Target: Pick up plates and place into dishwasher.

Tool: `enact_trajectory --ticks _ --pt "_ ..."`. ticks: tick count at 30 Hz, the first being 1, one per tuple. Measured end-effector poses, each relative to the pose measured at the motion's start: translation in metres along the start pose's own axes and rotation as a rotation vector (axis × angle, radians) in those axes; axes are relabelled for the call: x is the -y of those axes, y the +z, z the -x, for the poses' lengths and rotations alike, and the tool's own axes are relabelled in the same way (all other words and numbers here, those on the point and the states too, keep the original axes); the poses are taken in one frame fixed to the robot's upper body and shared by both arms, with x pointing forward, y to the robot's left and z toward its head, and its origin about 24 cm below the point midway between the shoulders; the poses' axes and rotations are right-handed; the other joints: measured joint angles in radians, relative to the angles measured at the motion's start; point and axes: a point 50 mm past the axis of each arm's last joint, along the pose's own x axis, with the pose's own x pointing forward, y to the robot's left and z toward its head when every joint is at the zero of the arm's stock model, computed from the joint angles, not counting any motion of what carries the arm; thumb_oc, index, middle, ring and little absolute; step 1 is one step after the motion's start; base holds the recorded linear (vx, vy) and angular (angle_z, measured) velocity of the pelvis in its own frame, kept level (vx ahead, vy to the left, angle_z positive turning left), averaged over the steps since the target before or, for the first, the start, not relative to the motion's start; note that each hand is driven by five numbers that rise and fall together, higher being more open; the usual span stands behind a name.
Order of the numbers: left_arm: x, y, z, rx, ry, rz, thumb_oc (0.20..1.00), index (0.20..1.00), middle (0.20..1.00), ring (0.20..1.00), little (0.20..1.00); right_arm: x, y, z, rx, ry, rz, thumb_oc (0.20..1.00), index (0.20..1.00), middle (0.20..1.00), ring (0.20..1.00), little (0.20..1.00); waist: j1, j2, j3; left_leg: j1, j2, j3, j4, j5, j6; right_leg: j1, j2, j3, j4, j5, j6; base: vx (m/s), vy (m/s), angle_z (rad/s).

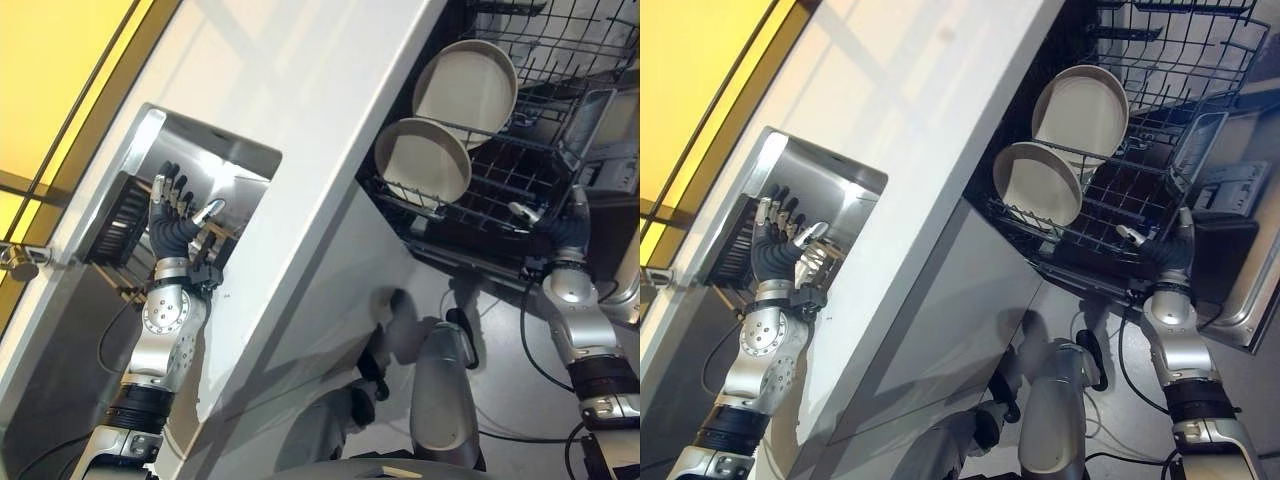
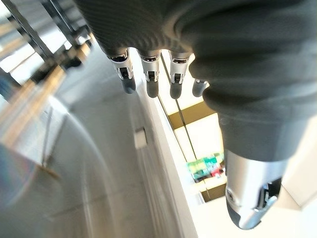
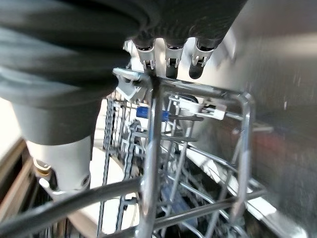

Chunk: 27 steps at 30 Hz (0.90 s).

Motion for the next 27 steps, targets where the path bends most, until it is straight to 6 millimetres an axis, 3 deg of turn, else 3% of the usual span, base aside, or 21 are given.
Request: enact_trajectory --ticks 9,15,27 --pt "-0.006 -0.014 0.011 -0.087 0.008 -0.029 1.0 1.0 1.0 1.0 1.0 -0.013 0.008 -0.015 -0.031 0.01 0.002 1.0 1.0 1.0 1.0 1.0 0.079 0.0 0.0 -0.015 -0.028 -0.043 0.031 0.001 0.013 0.02 -0.045 -0.038 0.016 -0.009 0.007 0.06 0.024 0.18" --pt "-0.01 -0.022 0.021 -0.137 -0.008 -0.043 1.0 1.0 1.0 1.0 1.0 -0.014 0.021 -0.03 -0.029 0.026 -0.021 1.0 1.0 1.0 1.0 1.0 0.115 0.0 0.0 -0.029 -0.069 -0.067 0.051 -0.001 0.032 0.028 -0.095 -0.052 0.026 -0.018 0.031 0.04 0.097 0.18" --pt "-0.01 -0.016 0.024 -0.129 -0.014 -0.011 1.0 1.0 1.0 1.0 1.0 -0.011 0.04 -0.05 -0.03 0.019 -0.026 1.0 1.0 1.0 1.0 1.0 0.174 0.001 -0.001 -0.093 -0.115 -0.097 0.072 -0.002 0.051 -0.005 -0.156 -0.079 0.034 -0.014 0.058 -0.08 0.076 0.13"
